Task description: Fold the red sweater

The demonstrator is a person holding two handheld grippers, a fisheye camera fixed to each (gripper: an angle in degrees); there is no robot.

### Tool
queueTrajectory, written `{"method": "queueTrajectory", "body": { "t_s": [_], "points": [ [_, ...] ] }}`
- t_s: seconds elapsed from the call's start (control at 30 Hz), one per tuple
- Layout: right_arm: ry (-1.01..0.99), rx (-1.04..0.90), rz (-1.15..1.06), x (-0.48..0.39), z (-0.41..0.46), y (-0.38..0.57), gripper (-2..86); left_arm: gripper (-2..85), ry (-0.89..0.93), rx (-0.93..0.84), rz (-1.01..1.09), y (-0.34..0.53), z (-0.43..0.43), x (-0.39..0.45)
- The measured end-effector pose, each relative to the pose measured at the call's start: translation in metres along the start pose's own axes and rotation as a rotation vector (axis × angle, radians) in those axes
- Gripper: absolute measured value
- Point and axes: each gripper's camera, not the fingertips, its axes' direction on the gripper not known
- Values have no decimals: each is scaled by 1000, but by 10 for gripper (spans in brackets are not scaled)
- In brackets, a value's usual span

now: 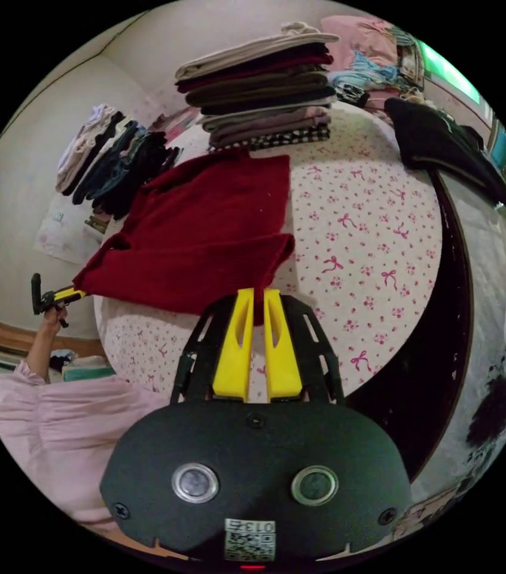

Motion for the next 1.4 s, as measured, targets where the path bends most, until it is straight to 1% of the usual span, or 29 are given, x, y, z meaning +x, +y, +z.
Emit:
{"method": "queueTrajectory", "body": {
  "t_s": [0.07, 0.13, 0.2, 0.23, 0.3, 0.37, 0.4, 0.43, 0.53, 0.57, 0.6, 0.67, 0.77, 0.83, 0.87, 0.9, 0.93, 0.97, 1.0, 1.07, 1.1, 1.17, 1.23, 1.3, 1.4],
  "points": [
    [-12, -10, -28, -10, -22, 19, 33, 30, -10, -10, 29, 13, -13, 7],
    [1, -43, -31, -13, -27, 40, 34, 31, 22, -30, 34, 30, -16, 12],
    [9, -72, -16, -11, -20, 64, 38, 33, 87, -74, 11, 55, 1, 17],
    [4, -95, -2, -6, -8, 78, 41, 34, 93, -90, 2, 61, 9, 18],
    [1, -142, 13, 1, 19, 96, 51, 40, 104, -187, -83, 84, 53, 16],
    [57, -228, 22, 4, 49, 110, 71, 48, 113, -214, -143, 98, 69, 14],
    [102, -245, 30, 3, 53, 115, 75, 55, 121, -180, -167, 103, 63, 12],
    [109, -212, 18, -1, 43, 118, 79, 62, 121, -169, -177, 105, 57, 11],
    [179, -68, -26, -13, 11, 123, 84, 93, 120, -64, -223, 112, 23, 3],
    [176, -29, -62, -20, 5, 122, 85, 105, 134, -3, -243, 113, 10, -1],
    [167, -18, -85, -24, 5, 121, 85, 113, 148, 41, -266, 112, 4, -5],
    [163, -27, -176, -42, 18, 113, 87, 121, 146, 65, -277, 104, 8, -6],
    [211, -49, -271, -66, 45, 106, 89, 130, 101, 15, -305, 85, 34, -4],
    [212, -86, -337, -84, 74, 100, 88, 107, 83, -49, -315, 74, 54, -2],
    [204, -159, -355, -88, 96, 98, 86, 89, 54, -133, -294, 69, 70, 1],
    [204, -213, -355, -88, 107, 97, 85, 76, -15, -140, -252, 68, 71, 7],
    [227, -217, -356, -92, 112, 96, 79, 73, -28, -150, -239, 68, 71, 8],
    [242, -208, -357, -94, 109, 96, 76, 69, -1, -178, -238, 69, 69, 6],
    [243, -188, -362, -98, 101, 93, 78, 67, 32, -169, -246, 74, 63, 2],
    [186, -97, -399, -115, 82, 86, 81, 65, 80, -95, -269, 85, 48, -5],
    [169, -82, -416, -122, 80, 84, 82, 63, 124, -58, -296, 90, 39, -11],
    [41, -77, -535, -162, 87, 71, 87, 60, 138, -15, -321, 94, 28, -16],
    [-24, -91, -643, -202, 103, 62, 90, 58, 130, -2, -290, 89, 19, -15],
    [-56, -102, -758, -248, 121, 52, 94, 57, 60, -3, -205, 75, 2, -7],
    [-74, -76, -913, -317, 146, 35, 103, 56, 18, -61, -97, 62, -6, 0]
  ]
}}
